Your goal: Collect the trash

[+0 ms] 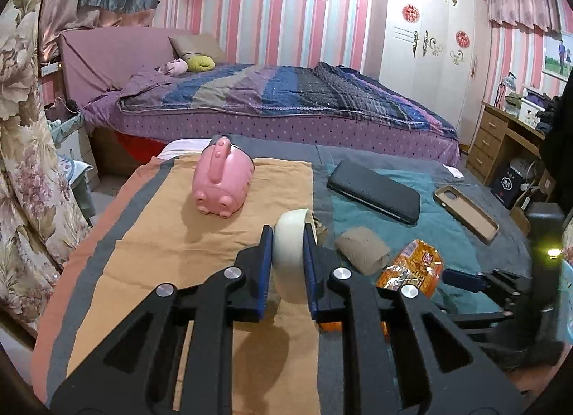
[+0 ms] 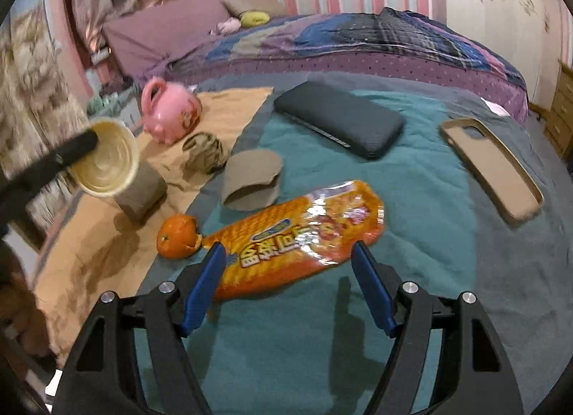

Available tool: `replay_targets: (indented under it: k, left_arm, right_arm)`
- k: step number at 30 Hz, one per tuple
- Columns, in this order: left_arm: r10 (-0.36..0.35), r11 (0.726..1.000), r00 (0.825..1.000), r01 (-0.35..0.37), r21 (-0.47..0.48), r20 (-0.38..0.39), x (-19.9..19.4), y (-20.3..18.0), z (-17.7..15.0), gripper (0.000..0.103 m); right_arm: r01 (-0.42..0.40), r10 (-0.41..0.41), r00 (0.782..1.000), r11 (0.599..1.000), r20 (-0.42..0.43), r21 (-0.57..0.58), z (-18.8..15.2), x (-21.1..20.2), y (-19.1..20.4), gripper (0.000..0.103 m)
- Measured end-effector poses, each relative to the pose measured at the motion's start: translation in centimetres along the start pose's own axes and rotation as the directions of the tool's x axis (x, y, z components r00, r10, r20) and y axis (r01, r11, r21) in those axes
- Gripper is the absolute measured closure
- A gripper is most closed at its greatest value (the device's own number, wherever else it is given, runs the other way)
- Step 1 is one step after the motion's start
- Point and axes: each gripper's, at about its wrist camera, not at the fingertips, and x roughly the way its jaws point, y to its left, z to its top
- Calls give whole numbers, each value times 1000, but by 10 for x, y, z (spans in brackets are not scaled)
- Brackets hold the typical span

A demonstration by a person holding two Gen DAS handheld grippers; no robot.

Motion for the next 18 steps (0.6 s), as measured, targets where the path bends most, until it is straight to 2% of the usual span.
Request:
replay_targets:
  k: [1, 3, 5, 7, 9, 11, 18]
  left_arm:
    - [1, 1000, 1000, -1, -1, -1, 0, 1, 0, 88]
    - [-6, 1000, 1000, 6, -7, -4, 0, 2, -1, 88]
    - [-9, 1000, 1000, 9, -6, -3, -2, 2, -1, 88]
    - [-14, 1000, 1000, 14, -3, 1, -4, 2, -1, 88]
    - [-17, 1000, 1000, 17, -1, 5, -6, 2, -1, 88]
    - [-20, 1000, 1000, 20, 0, 7, -7, 2, 0, 88]
    - [-28, 1000, 999, 28, -9, 24, -13, 3, 3, 88]
  right_arm:
    - [11, -11, 999, 1000, -34, -14, -1, 9, 4, 32]
    - [40, -41, 998, 998, -40, -40, -2, 15, 8, 31]
    - [49, -51, 998, 997, -32, -52, -1, 13, 12, 38]
    - [76, -77, 997, 995, -14, -64, -1, 10, 12, 76]
    - [34, -35, 999, 998, -11, -50, -2, 8, 9, 92]
    - [22, -22, 1000, 999, 6, -43, -3, 4, 6, 96]
    - [-29, 28, 987, 1000, 161, 6, 6, -44, -13, 99]
